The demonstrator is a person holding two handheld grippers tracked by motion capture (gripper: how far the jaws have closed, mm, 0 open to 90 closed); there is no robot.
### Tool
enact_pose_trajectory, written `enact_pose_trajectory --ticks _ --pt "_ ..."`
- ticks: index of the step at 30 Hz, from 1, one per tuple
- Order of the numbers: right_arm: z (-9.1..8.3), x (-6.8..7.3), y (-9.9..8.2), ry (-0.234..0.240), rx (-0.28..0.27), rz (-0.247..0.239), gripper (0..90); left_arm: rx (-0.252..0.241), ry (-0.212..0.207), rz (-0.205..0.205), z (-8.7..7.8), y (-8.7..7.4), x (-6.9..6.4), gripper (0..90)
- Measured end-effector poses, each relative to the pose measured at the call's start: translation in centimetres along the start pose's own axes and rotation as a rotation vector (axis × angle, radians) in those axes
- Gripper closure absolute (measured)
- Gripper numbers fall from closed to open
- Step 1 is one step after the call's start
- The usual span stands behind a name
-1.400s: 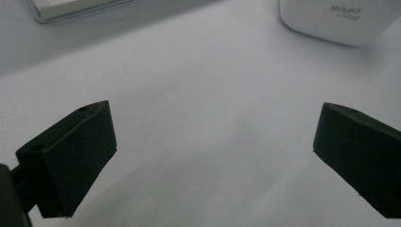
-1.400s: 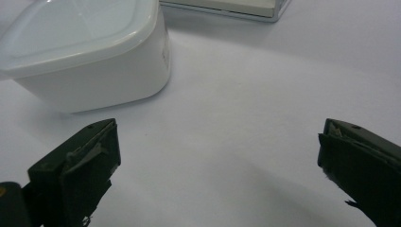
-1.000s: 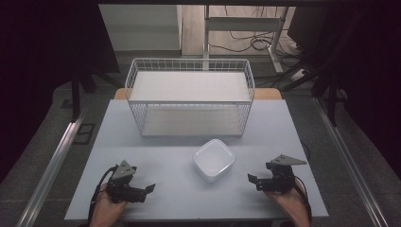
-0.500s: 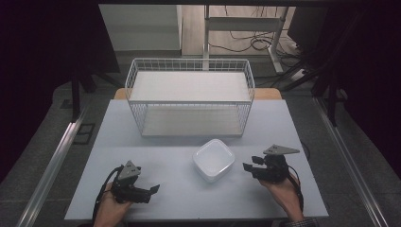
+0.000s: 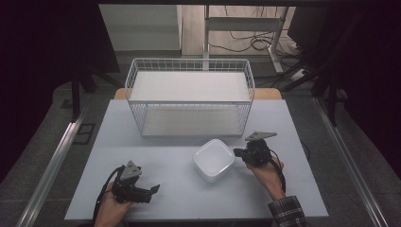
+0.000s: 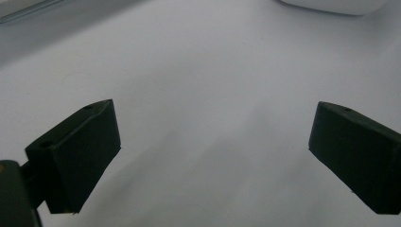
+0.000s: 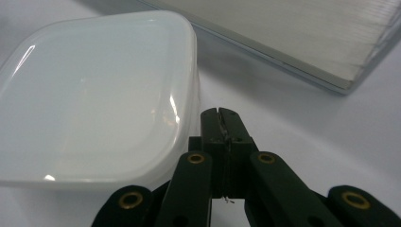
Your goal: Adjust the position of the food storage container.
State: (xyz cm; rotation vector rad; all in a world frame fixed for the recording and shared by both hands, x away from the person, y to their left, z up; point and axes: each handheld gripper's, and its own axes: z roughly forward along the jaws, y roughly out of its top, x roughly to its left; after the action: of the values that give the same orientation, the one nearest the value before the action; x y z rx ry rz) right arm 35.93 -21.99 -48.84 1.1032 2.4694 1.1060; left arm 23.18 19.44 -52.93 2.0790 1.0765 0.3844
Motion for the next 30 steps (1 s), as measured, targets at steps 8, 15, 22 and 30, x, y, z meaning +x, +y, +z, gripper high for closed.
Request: enact_pose_trajectory --ticks 8,15,22,30 --pt "0.0 0.5 -0.3 0.047 0.012 0.006 89.4 0.010 0.012 0.003 0.1 0.0 0.0 3.0" --pt "-0.2 2.5 -1.0 0.079 0.049 -0.028 89.3 0.006 0.016 -0.001 0.0 -0.1 0.1 3.2" --pt "-0.1 4.4 -1.4 0.105 0.073 -0.063 89.3 0.003 0.010 -0.009 -0.1 -0.1 0.2 3.1" --pt "0.4 6.3 -1.4 0.155 0.077 -0.083 89.2 0.003 0.009 -0.011 -0.1 -0.1 0.2 3.1"
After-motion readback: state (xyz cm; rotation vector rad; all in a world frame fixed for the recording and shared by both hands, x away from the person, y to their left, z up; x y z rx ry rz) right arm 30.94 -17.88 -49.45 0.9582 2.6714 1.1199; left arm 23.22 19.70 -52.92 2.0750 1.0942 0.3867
